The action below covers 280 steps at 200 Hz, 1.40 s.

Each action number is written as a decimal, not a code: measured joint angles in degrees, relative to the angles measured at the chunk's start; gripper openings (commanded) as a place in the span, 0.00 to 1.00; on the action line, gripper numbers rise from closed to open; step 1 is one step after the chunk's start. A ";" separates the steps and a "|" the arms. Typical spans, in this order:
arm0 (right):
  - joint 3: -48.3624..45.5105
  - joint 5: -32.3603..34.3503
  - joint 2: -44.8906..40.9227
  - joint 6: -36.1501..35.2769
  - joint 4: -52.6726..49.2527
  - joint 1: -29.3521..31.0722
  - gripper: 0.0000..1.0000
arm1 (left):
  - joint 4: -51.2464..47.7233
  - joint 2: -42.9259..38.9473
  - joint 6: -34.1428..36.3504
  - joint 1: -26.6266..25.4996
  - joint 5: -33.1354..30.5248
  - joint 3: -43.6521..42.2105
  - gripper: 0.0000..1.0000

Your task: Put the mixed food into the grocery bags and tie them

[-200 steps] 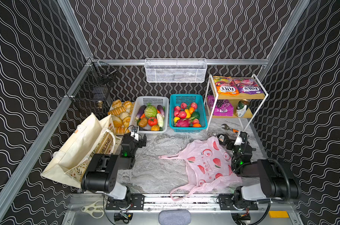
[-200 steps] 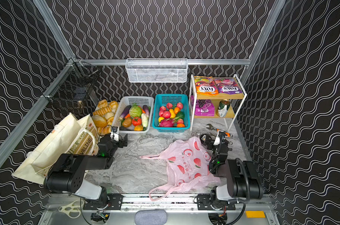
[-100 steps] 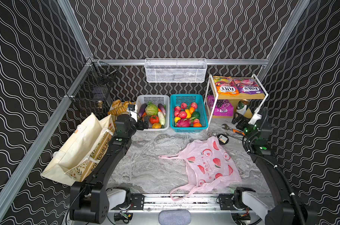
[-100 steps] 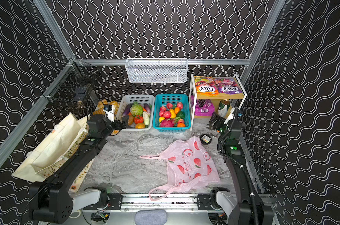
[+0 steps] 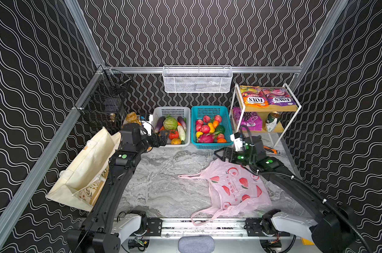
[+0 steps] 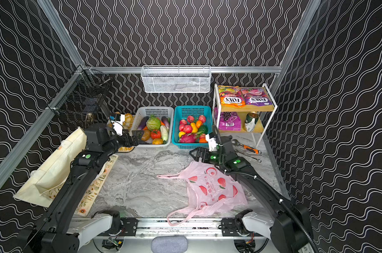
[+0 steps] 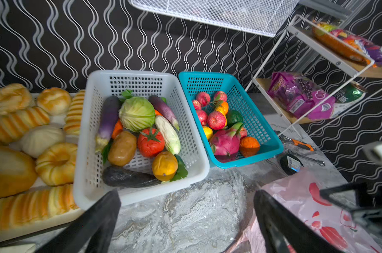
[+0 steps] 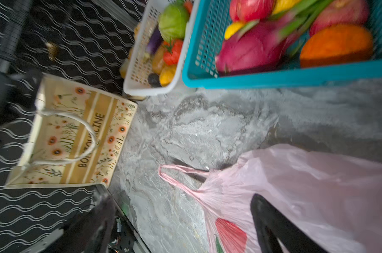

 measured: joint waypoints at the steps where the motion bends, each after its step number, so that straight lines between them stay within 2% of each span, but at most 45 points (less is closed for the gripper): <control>1: 0.02 0.17 0.13 0.04 -0.09 0.26 0.98 | -0.09 -0.04 0.00 0.00 -0.11 0.09 0.99; 32: 0.11 5.88 3.32 1.84 -2.12 9.03 0.98 | -5.18 -0.92 1.11 0.02 -4.70 3.78 0.99; 61: -0.11 8.41 8.07 4.13 -2.58 14.64 0.99 | -11.50 -1.88 1.46 0.02 -14.05 7.26 0.99; 79: -0.76 8.92 10.36 5.92 -2.58 15.98 1.00 | -15.34 -2.60 1.60 0.02 -20.70 8.85 0.99; 99: -1.68 12.87 11.85 8.11 -4.63 14.93 1.00 | -19.96 -1.11 2.60 0.02 -29.40 11.63 0.99; 123: -4.74 15.69 11.02 9.55 -7.15 8.70 1.00 | -25.18 1.25 3.37 1.33 -38.62 13.09 0.99; 145: -9.66 17.68 6.25 10.01 -9.84 -1.88 1.00 | -28.96 3.02 4.59 5.35 -43.10 14.34 0.99; 180: -12.33 19.15 0.83 8.00 -13.18 -20.57 1.00 | -32.46 5.14 6.01 14.86 -44.48 17.75 0.99; 223: -8.70 20.52 1.42 3.19 -16.61 -38.16 1.00 | -33.00 4.66 7.41 18.16 -44.78 18.53 0.99; 244: -5.44 20.98 0.09 0.28 -17.70 -40.87 1.00 | -33.07 4.87 7.78 19.34 -45.03 17.73 0.99; 265: -3.98 14.60 -4.85 -2.49 -17.05 -40.41 1.00 | -33.11 5.77 8.44 20.83 -44.81 17.31 0.99; 280: -4.70 9.09 -8.66 -3.32 -16.41 -37.99 1.00 | -33.24 6.69 8.39 22.27 -44.52 17.42 0.99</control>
